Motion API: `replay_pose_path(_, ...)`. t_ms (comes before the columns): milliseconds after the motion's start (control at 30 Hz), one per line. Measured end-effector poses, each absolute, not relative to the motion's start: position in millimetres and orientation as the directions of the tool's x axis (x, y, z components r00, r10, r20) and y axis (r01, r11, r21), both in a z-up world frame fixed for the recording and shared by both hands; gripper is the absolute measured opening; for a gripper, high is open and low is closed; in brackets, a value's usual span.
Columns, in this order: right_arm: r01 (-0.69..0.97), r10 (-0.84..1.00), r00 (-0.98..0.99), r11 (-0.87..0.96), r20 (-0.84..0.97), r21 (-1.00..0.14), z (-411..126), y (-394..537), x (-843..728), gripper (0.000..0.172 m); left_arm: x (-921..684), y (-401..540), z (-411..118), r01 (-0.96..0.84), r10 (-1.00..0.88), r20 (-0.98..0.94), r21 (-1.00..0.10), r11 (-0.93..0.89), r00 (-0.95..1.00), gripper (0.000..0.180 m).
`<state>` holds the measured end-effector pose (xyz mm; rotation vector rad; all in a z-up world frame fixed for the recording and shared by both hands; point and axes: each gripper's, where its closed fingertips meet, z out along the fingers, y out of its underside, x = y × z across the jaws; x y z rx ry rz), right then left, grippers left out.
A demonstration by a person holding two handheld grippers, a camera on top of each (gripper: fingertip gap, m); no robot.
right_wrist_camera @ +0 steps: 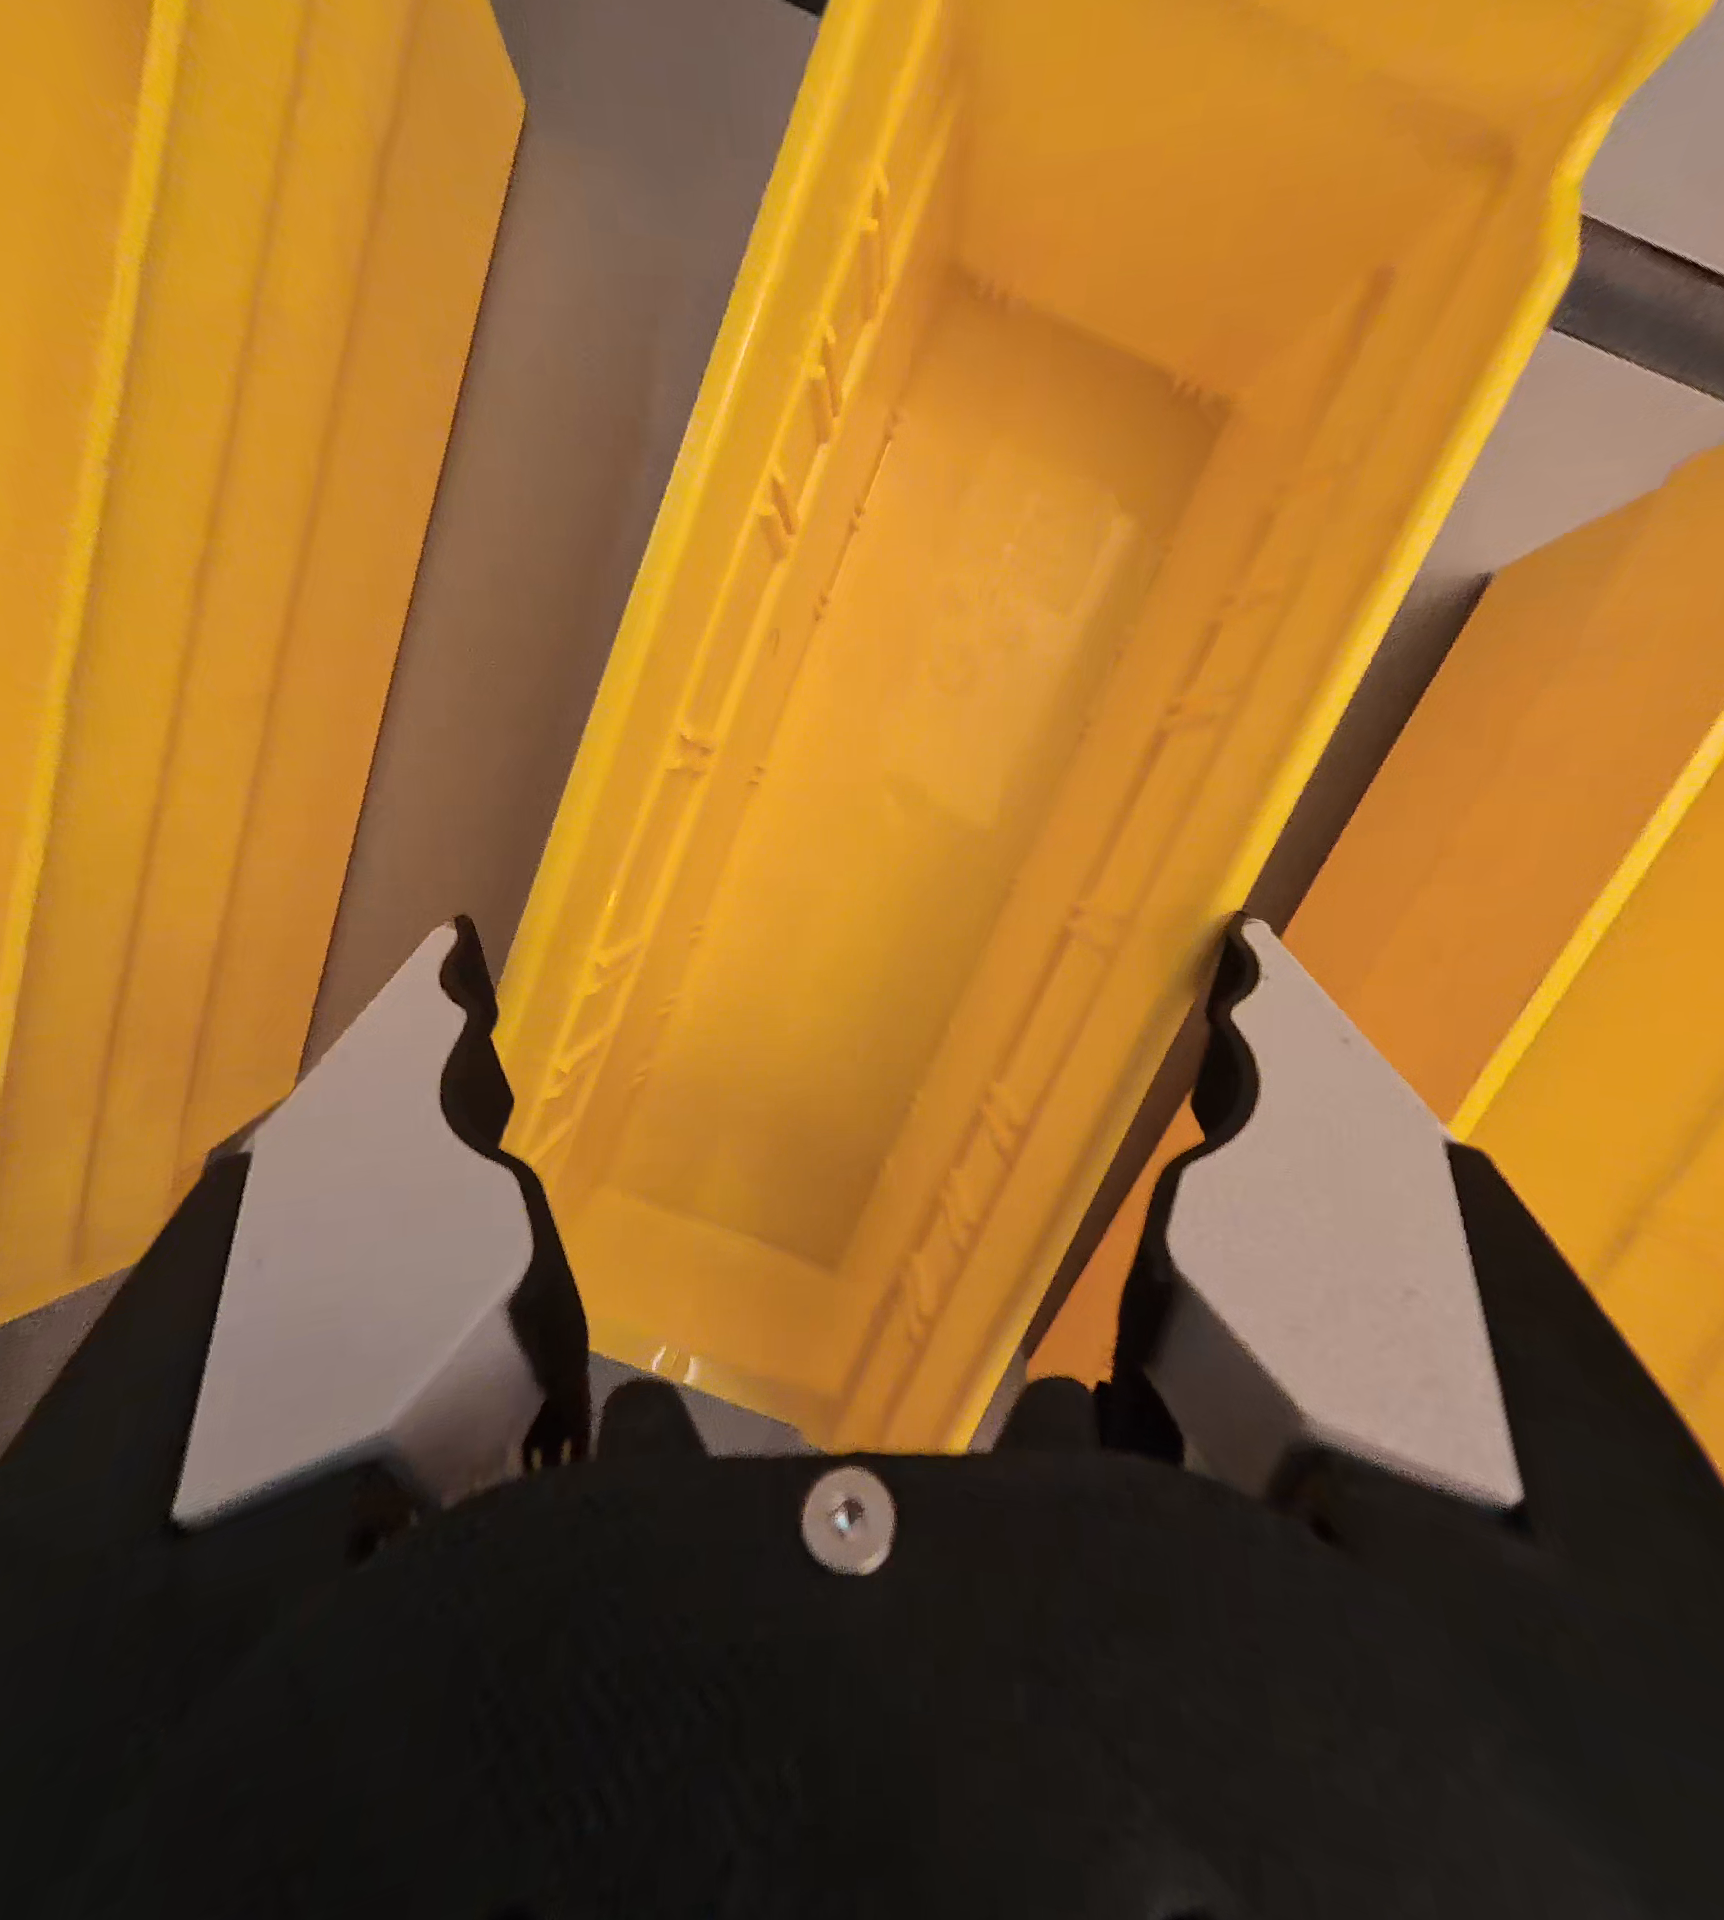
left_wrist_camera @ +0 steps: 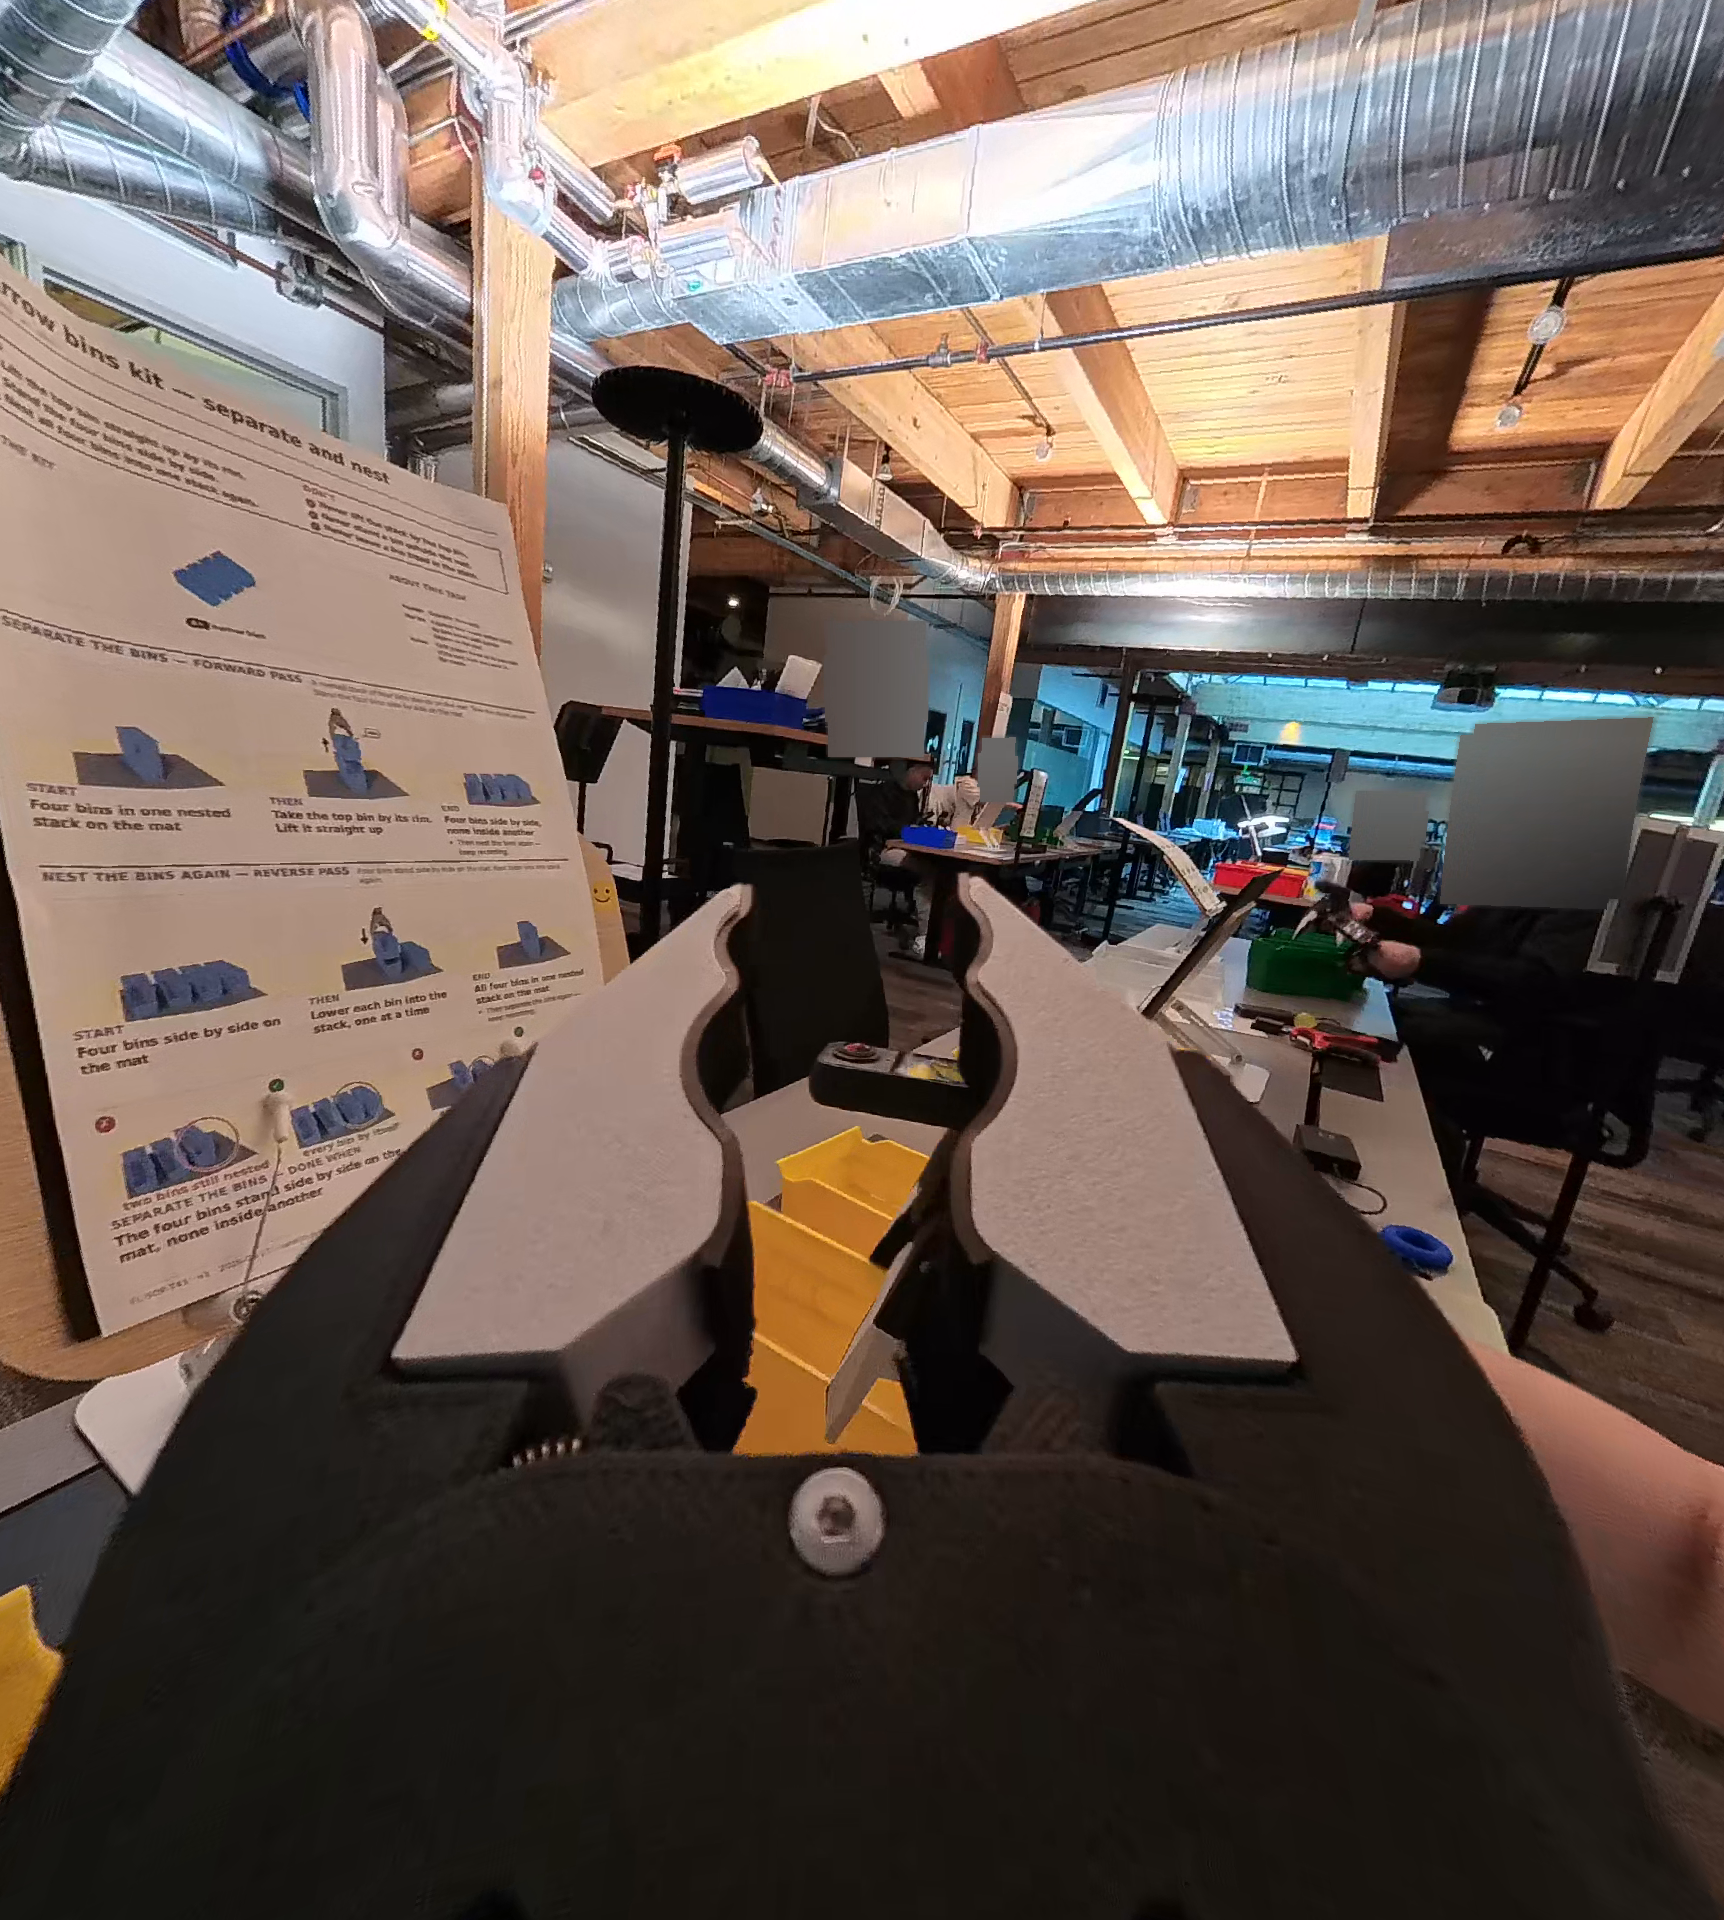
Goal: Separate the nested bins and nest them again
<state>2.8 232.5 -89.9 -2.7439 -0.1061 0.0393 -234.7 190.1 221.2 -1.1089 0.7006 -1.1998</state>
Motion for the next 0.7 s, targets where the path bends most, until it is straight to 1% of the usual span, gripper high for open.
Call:
replay_pose_path(233, 0.077, 0.095, 0.995, -0.929, -0.033, -0.362, -88.3, 228.6, 1.8, 0.139, -234.7, 190.4, 220.8, 0.367, -0.958, 0.132, -0.93, -0.031, 0.253, 0.035)
replay_pose_path(267, 0.058, 0.086, 0.995, -0.928, -0.059, -0.368, -84.4, 228.3, 0.1, 0.14, -234.9, 190.5, 221.0, 0.369, -0.958, 0.134, -0.929, -0.033, 0.252, 0.035)
replay_pose_path(333, -0.016, 0.037, 0.992, -0.909, -0.119, -0.417, -70.2, 236.0, -1.5, 0.142, -235.4, 189.9, 221.8, 0.374, -0.959, 0.137, -0.927, -0.035, 0.248, 0.035)
replay_pose_path(400, -0.062, -0.001, 0.99, -0.904, -0.144, -0.423, -61.6, 242.1, -1.4, 0.142, -234.6, 189.3, 221.9, 0.374, -0.96, 0.137, -0.927, -0.037, 0.245, 0.034)
replay_pose_path(467, -0.079, -0.028, 0.99, -0.925, -0.141, -0.371, -64.0, 244.4, -0.1, 0.145, -232.3, 189.5, 220.4, 0.364, -0.96, 0.138, -0.931, -0.04, 0.245, 0.035)
replay_pose_path(567, -0.112, -0.081, 0.989, -0.959, -0.127, -0.259, -75.3, 243.7, 3.5, 0.148, -229.5, 189.4, 218.5, 0.352, -0.96, 0.141, -0.935, -0.048, 0.243, 0.035)
replay_pose_path(700, -0.149, -0.133, 0.986, -0.975, -0.101, -0.163, -86.5, 243.5, 5.9, 0.147, -228.2, 189.0, 218.3, 0.349, -0.96, 0.142, -0.936, -0.05, 0.243, 0.035)
